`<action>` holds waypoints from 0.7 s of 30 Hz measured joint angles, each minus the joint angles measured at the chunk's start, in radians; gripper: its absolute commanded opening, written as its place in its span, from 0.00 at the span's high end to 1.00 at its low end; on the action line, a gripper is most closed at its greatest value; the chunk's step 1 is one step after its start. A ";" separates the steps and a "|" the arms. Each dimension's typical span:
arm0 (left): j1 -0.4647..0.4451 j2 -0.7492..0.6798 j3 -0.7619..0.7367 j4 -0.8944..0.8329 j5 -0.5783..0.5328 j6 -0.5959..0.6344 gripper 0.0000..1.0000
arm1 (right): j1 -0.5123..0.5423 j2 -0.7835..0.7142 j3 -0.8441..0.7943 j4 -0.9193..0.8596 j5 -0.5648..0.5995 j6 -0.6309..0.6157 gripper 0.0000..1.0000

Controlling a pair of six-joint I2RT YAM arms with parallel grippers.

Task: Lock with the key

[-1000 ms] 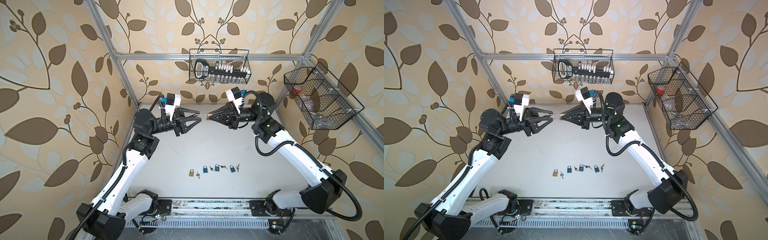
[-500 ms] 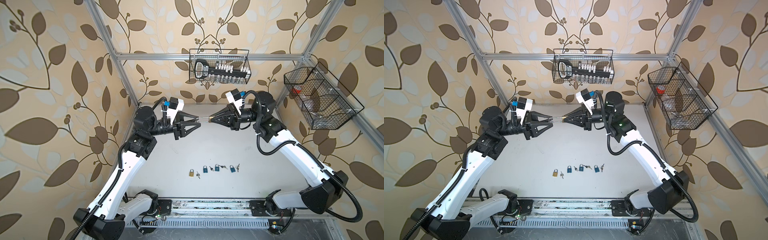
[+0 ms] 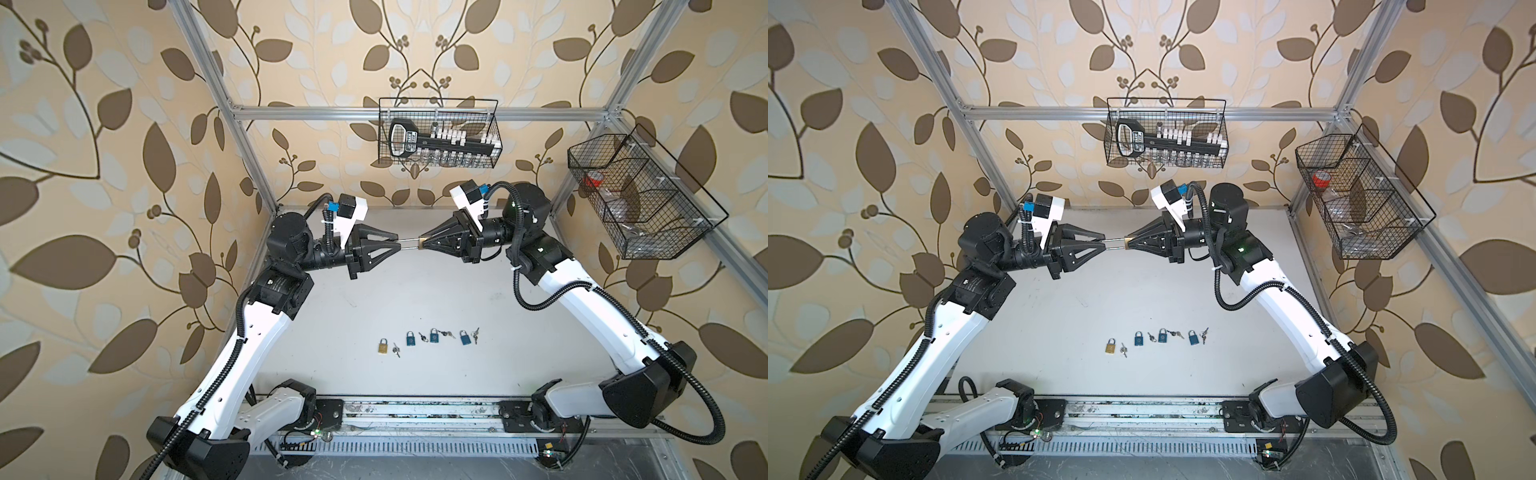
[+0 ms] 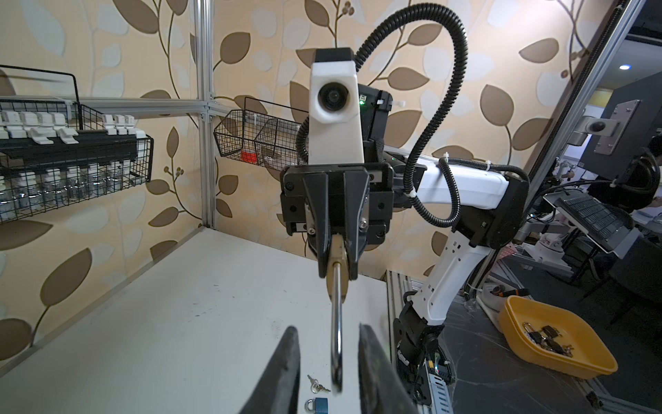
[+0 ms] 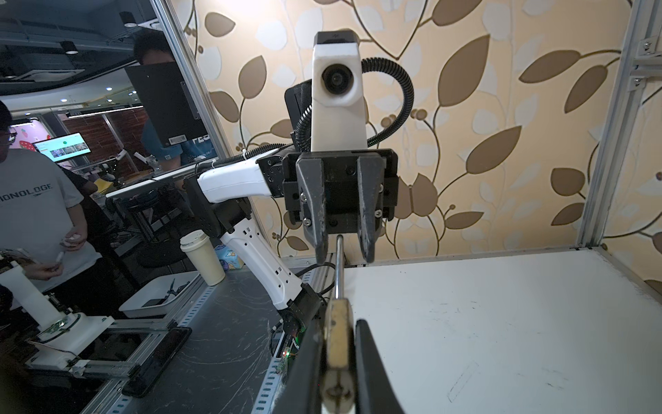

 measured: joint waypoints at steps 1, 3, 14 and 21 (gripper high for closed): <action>0.000 0.000 0.000 0.000 0.000 0.000 0.73 | 0.000 0.000 0.000 0.000 0.000 0.000 1.00; 0.000 0.000 0.000 0.000 0.000 0.000 0.74 | 0.000 0.000 0.000 0.001 0.000 0.001 1.00; 0.000 0.000 -0.002 0.005 0.002 0.000 1.00 | 0.000 0.000 0.000 0.031 -0.006 0.027 1.00; 0.000 -0.005 -0.009 0.012 -0.004 -0.005 1.00 | -0.001 -0.005 -0.013 0.056 0.000 0.035 0.79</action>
